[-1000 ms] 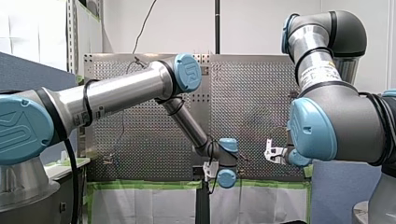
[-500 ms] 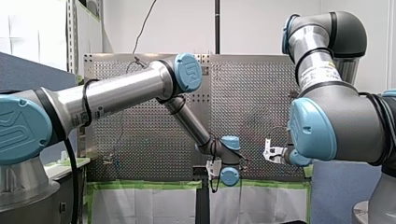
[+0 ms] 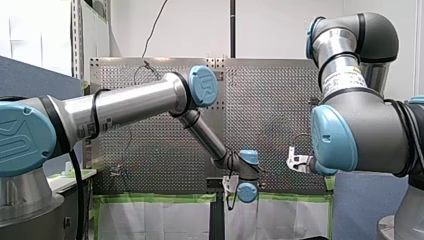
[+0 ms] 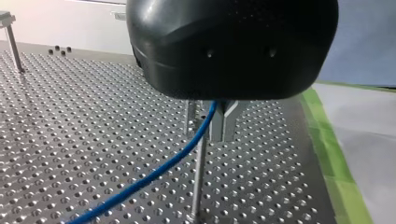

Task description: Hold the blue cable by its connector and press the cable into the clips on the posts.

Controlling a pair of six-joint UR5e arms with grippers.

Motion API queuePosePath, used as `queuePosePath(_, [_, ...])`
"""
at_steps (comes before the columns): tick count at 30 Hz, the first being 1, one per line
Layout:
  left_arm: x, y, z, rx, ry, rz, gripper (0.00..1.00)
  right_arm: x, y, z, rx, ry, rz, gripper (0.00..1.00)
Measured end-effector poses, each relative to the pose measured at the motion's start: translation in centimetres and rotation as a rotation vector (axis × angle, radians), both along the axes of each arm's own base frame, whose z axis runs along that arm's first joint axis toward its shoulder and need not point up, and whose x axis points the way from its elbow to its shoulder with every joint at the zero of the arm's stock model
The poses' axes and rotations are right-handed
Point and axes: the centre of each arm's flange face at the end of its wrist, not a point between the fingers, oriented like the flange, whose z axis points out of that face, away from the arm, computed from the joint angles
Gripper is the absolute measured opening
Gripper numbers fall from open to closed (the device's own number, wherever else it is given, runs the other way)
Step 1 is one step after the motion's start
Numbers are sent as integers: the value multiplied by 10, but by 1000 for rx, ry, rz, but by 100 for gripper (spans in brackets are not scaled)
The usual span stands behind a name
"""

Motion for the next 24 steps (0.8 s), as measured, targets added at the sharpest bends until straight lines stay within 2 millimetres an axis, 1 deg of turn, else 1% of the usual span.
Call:
queuePosePath(6, [12, -8, 12, -23, -20, -5, 0, -10, -8, 2, -9, -6, -7, 0])
queuePosePath(11, [18, -7, 15, -29, -26, -1, 0, -16, -12, 0, -10, -4, -9, 0])
queuePosePath(14, [20, -6, 12, -27, -23, 1, 0, -16, -12, -7, -3, 0, -7, 0])
queuePosePath(17, [21, -6, 5, -18, -15, 1, 0, -15, -13, -10, -1, 2, -3, 0])
queuePosePath(20, [23, -5, 1, -12, -10, 2, 0, -13, -14, -10, -2, 4, 0, 0])
queuePosePath(24, [29, -6, 1, -17, -15, 5, 0, -11, -15, -10, -5, 4, 4, 0])
